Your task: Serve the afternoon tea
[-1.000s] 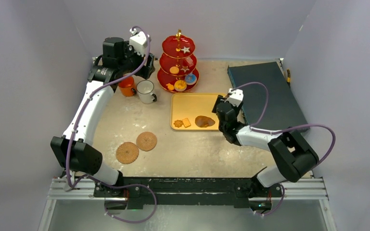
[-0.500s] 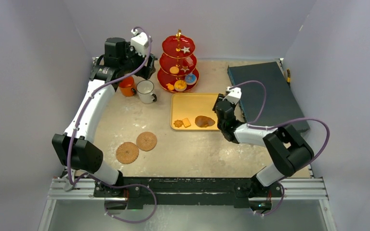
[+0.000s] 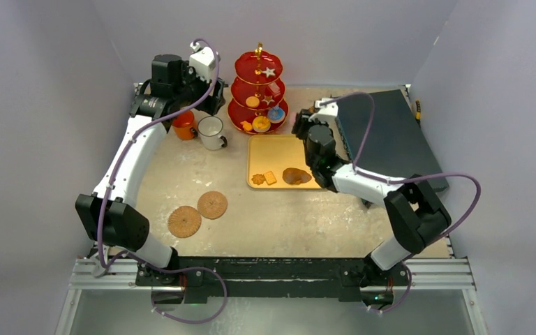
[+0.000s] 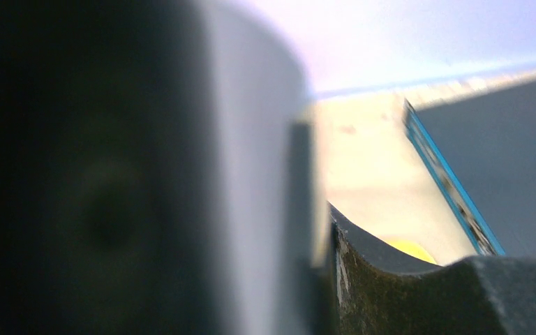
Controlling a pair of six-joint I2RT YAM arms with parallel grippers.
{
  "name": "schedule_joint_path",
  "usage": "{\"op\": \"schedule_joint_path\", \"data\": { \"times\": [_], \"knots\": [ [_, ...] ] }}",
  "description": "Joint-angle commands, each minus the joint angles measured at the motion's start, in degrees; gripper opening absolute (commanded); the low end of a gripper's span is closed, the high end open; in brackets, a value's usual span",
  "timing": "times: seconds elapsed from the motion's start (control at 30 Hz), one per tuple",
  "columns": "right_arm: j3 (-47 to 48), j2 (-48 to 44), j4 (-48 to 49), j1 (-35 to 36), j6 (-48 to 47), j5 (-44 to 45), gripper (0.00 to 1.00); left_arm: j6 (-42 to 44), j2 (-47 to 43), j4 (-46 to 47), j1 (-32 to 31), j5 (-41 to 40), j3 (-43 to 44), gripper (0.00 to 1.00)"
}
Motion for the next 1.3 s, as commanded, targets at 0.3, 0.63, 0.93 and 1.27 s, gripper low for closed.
{"op": "schedule_joint_path", "data": {
  "times": [0.3,0.63,0.93,1.27],
  "knots": [
    [26.3,13.7,6.9,4.8,-1.6,-8.5,0.38,0.0,-0.5,1.6,0.9,-0.7,2.6,0.71],
    [35.7,23.6,8.6,5.7,0.8,-8.1,0.39,0.5,-0.1,1.8,1.5,-0.8,3.1,0.71],
    [39.0,32.5,20.0,5.8,-1.5,-3.1,0.42,1.2,0.0,1.4,1.8,-0.4,3.1,0.71],
    [41.7,36.5,23.7,6.2,-3.0,-3.4,0.62,1.6,0.3,1.4,2.1,0.0,2.7,0.73]
  ]
}}
